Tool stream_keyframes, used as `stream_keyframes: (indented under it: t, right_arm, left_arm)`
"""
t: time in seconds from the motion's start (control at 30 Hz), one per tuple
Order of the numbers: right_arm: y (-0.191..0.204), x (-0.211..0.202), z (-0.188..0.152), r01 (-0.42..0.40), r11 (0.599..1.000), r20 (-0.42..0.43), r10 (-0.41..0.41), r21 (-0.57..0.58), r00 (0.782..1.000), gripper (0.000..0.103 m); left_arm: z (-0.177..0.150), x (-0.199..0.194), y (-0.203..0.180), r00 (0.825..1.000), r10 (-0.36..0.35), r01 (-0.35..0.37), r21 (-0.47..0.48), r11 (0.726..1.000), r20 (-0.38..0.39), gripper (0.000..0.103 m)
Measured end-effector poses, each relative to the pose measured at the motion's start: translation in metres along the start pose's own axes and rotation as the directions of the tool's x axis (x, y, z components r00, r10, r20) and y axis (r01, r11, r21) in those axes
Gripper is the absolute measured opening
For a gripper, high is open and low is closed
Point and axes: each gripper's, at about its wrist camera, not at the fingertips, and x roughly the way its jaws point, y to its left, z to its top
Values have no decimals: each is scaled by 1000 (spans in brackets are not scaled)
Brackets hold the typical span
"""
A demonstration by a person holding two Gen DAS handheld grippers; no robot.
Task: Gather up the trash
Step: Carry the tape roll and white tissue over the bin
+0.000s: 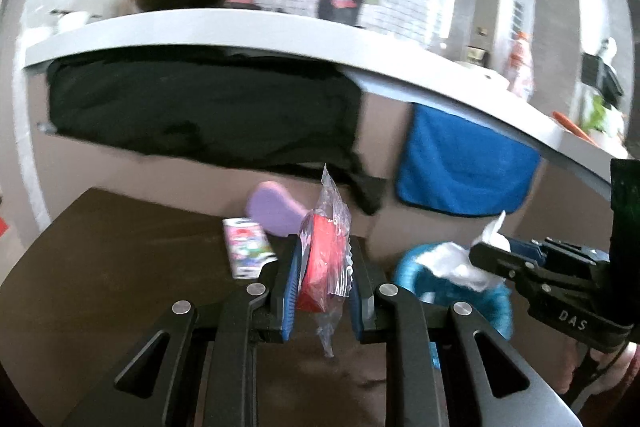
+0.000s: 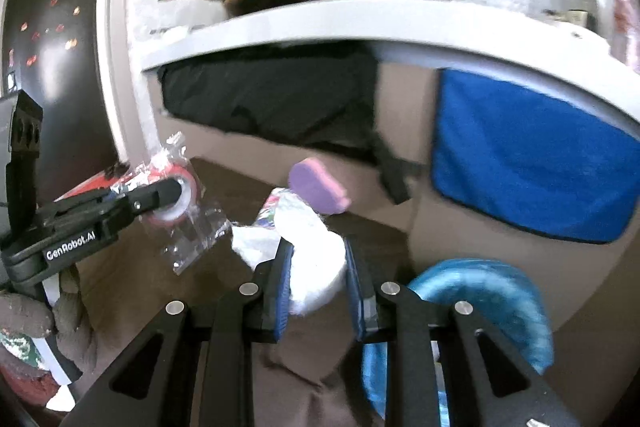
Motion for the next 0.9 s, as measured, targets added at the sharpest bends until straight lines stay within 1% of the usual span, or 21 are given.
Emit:
stream_keyframes:
  t: [0.2,0.4,0.5,0.63,0.77,0.9]
  right_arm:
    - [-49,-43,-12,61,995,62,-66,77,996,22]
    - [-93,-67,-26,112,983,81,-125,148,989,22]
    - [-110,-73,-34,130,975,83,-147,180,986,22]
    - [-129,-78,-42,152,966,86,-173,211,981,22]
    - [-142,-76,-48,150,959,80,-173,241,982,22]
    - [-147,-69,-55,150,956,71,-173,250,982,22]
  left_arm:
    - [2,14,-65,995,-94,96,66,993,-34,22]
    - [-1,33,-121,984,-167,174,112,978,-69,22]
    - [-3,44,-139,978,-191,200,121,972,-81,22]
    - [-8,56,-154,973,-203,217,140,966,-105,22]
    - [-12,64,-162,973,-198,215,158,964,-120,22]
    - [-15,72,-163,973,-188,208,163,964,-132,22]
